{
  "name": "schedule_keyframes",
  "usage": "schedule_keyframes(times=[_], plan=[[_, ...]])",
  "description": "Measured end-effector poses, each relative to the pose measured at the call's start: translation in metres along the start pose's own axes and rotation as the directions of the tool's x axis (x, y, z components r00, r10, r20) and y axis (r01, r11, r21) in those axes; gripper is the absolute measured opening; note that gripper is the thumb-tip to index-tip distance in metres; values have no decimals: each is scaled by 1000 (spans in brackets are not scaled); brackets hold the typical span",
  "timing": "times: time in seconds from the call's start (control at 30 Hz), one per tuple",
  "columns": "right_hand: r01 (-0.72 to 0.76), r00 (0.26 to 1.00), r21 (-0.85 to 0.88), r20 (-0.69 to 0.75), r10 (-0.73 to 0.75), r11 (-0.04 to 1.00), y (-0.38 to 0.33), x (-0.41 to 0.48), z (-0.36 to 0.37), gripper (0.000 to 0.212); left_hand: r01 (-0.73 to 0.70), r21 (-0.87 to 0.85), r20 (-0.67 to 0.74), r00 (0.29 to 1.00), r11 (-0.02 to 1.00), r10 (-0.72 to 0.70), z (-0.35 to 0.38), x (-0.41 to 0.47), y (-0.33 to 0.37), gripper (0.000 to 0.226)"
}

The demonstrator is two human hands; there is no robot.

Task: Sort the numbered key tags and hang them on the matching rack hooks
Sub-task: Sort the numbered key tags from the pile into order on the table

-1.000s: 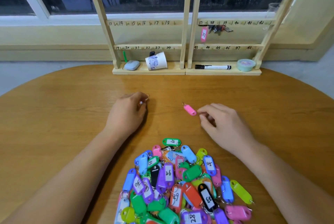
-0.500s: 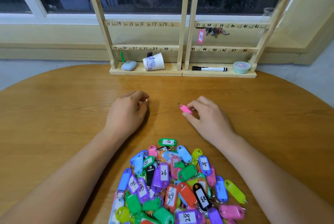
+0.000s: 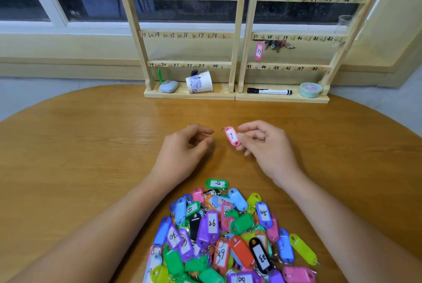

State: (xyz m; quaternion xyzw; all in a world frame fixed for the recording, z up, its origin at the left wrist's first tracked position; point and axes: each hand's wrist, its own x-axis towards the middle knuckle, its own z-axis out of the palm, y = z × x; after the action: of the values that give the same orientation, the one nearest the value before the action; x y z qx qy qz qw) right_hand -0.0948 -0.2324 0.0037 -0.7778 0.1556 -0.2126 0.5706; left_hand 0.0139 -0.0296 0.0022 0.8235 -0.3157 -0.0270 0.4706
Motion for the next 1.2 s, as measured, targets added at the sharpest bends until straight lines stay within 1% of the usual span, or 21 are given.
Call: schedule_keyframes(times=[0.07, 0.13, 0.2, 0.4, 0.47, 0.5, 0.57, 0.63, 0.7, 0.77, 0.9, 1.0, 1.2], plan=[[-3, 999, 89, 44, -1, 996, -2, -5, 5, 14, 19, -93, 31, 999, 996, -17, 4, -3, 4, 12], [2, 998, 138, 69, -11, 990, -3, -8, 8, 12, 42, -192, 54, 998, 981, -32, 7, -5, 8, 12], [9, 995, 145, 93, -23, 989, -4, -10, 10, 9, 62, -268, 66, 997, 962, -46, 8, -6, 9, 12], [54, 988, 96, 136, -67, 994, 0, -12, 12, 13, 132, -379, 86, 991, 916, -107, 7, -6, 7, 6], [64, 987, 59, 141, -72, 996, 2, -11, 12, 18, 124, -351, 119, 989, 928, -87, 6, -6, 7, 5], [62, 988, 45, 138, -68, 997, 3, -11, 13, 19, 104, -301, 127, 989, 948, -69, 6, -5, 5, 4], [49, 993, 6, 112, -50, 999, 5, -9, 11, 20, 47, -131, 102, 994, 990, -34, 2, -2, 0, 1], [21, 997, -55, 71, -17, 998, 7, -2, 5, 20, 20, 6, 14, 1000, 1000, -20, -8, 4, -6, 5], [-21, 999, -104, 27, 24, 994, 9, 7, 0, 17, 49, 69, -91, 995, 996, -43, -23, 12, -16, 7], [-62, 998, -164, -31, 58, 985, 13, 22, -4, 15, 87, 115, -151, 986, 990, -69, -36, 19, -26, 7], [-141, 987, -294, -114, 112, 946, 17, 60, -2, 11, 145, 143, -195, 974, 979, -116, -45, 25, -43, 5], [-185, 979, -385, -152, 136, 904, 13, 84, 0, 8, 159, 121, -178, 975, 980, -136, -44, 26, -44, 4], [-280, 956, -414, -200, 214, 866, 11, 104, -12, 8, 127, 115, -147, 983, 985, -109, -42, 24, -42, 2]])
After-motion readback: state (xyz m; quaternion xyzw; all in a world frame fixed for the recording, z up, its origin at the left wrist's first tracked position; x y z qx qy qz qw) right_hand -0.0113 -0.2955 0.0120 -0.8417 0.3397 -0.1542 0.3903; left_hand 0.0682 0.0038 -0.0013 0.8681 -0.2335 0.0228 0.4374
